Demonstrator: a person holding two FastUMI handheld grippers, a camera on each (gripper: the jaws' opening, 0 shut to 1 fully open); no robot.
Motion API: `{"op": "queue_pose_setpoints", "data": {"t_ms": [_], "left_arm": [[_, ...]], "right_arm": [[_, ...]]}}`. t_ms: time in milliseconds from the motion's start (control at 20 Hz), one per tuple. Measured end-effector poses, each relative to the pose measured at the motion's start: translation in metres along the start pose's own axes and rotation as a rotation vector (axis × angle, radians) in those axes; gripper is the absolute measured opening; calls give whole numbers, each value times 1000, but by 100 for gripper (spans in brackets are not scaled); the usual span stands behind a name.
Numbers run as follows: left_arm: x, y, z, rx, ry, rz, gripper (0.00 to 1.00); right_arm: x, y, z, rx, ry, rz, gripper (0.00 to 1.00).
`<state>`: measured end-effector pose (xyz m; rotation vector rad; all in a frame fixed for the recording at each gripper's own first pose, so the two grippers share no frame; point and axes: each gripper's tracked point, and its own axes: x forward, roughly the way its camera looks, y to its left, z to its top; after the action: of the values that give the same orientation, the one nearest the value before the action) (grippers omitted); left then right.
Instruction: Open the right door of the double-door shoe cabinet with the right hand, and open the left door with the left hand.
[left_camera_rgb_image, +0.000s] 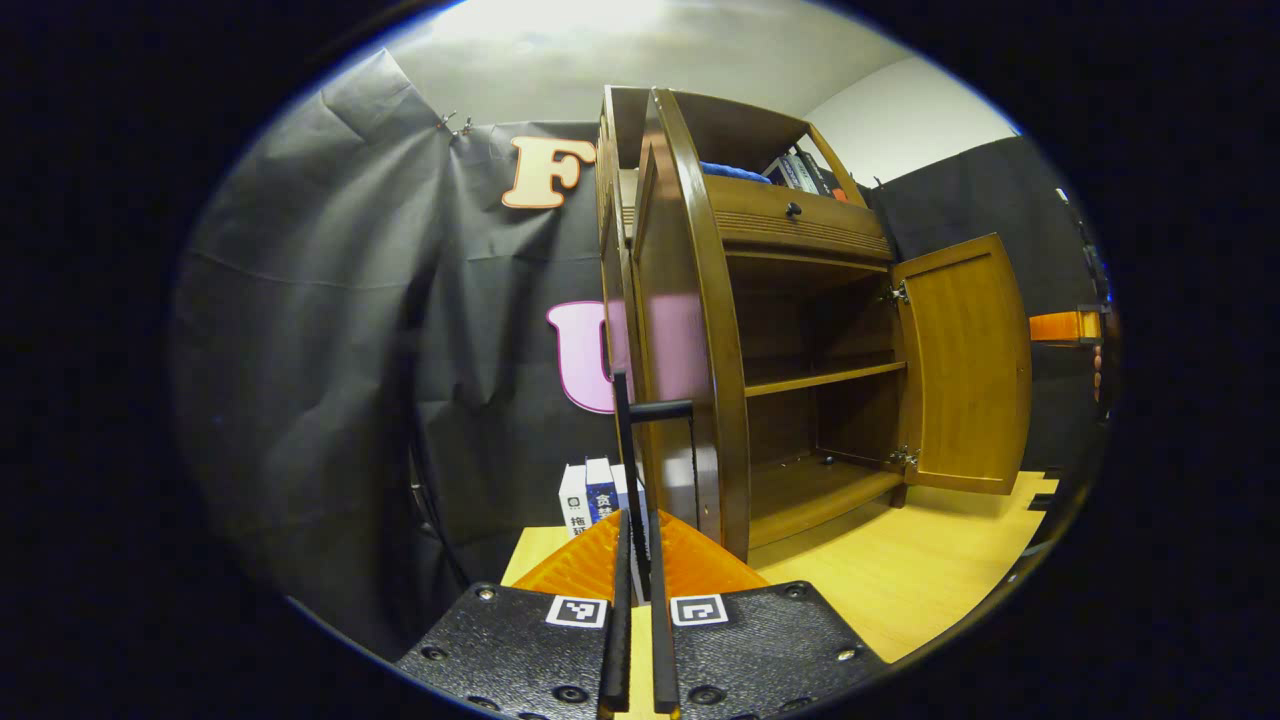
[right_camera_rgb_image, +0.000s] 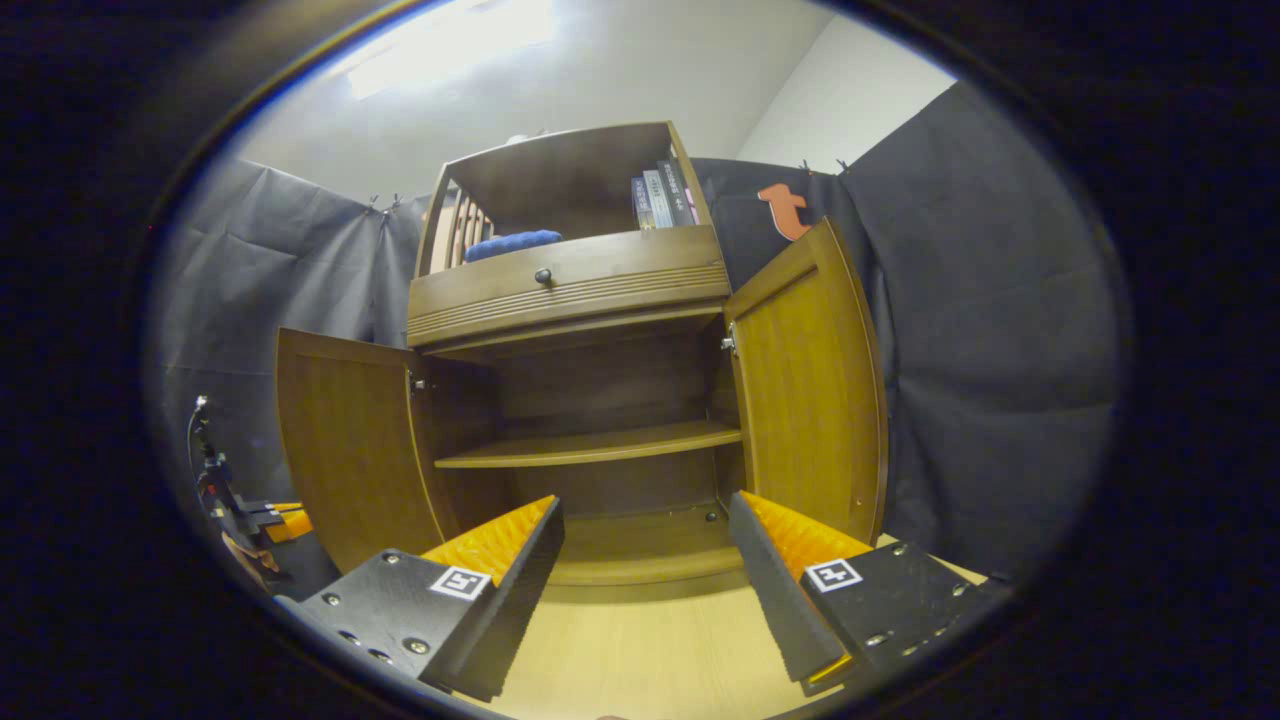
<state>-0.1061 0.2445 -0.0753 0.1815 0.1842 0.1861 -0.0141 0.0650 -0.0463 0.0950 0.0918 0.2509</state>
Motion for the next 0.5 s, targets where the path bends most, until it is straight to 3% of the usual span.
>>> {"op": "queue_pose_setpoints", "data": {"t_ms": [300,500], "left_arm": [[-17,14,19,6,-10,108,25],[-29,14,30,-14,-9,178,53]], "right_arm": [[-5,-1,-2,-12,5,10,99],[-10,-1,-1,-34,6,21,98]]}}
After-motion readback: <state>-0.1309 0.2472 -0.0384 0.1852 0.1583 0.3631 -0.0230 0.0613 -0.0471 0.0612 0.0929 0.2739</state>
